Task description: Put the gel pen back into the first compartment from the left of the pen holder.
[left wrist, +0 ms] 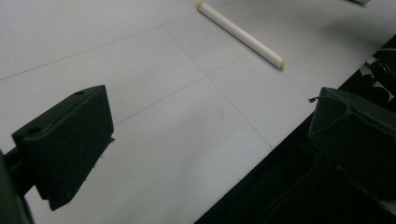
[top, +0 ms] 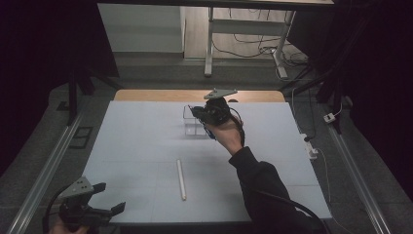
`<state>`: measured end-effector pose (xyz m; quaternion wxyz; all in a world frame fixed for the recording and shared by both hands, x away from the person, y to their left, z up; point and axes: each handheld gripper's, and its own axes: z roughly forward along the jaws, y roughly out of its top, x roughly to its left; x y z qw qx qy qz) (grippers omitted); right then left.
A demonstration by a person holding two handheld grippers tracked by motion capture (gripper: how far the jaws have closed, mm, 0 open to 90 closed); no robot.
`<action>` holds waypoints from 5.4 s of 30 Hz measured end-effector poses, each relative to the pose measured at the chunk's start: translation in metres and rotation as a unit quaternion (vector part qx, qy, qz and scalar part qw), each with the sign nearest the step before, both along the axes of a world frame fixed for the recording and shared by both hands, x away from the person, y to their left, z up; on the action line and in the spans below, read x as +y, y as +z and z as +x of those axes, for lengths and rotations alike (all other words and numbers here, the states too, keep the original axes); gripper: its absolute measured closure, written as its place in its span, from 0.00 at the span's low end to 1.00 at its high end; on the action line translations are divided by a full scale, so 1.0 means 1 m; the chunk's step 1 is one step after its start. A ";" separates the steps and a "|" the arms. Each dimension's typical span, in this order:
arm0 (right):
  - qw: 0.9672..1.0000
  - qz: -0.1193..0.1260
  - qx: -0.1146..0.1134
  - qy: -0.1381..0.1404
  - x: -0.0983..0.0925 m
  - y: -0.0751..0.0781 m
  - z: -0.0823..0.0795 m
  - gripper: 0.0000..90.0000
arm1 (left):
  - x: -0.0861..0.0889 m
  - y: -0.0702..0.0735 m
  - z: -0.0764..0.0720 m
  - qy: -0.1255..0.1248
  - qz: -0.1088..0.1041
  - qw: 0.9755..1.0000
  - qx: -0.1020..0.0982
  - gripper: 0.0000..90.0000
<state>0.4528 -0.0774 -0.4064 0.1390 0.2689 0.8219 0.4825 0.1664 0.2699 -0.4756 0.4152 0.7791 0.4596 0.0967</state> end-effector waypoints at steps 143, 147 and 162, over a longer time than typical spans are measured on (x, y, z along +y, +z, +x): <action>0.994 -0.064 0.029 0.080 0.003 -0.012 -0.027 0.04 | 0.000 0.000 0.001 -0.004 -0.002 1.000 0.003 0.00; 0.994 -0.072 0.029 0.082 -0.004 -0.016 -0.037 0.01 | 0.000 0.000 0.001 -0.003 -0.003 1.000 0.003 0.00; 0.990 -0.087 0.039 0.105 -0.019 -0.026 -0.070 0.00 | 0.000 0.000 0.001 -0.004 -0.003 1.000 0.001 0.00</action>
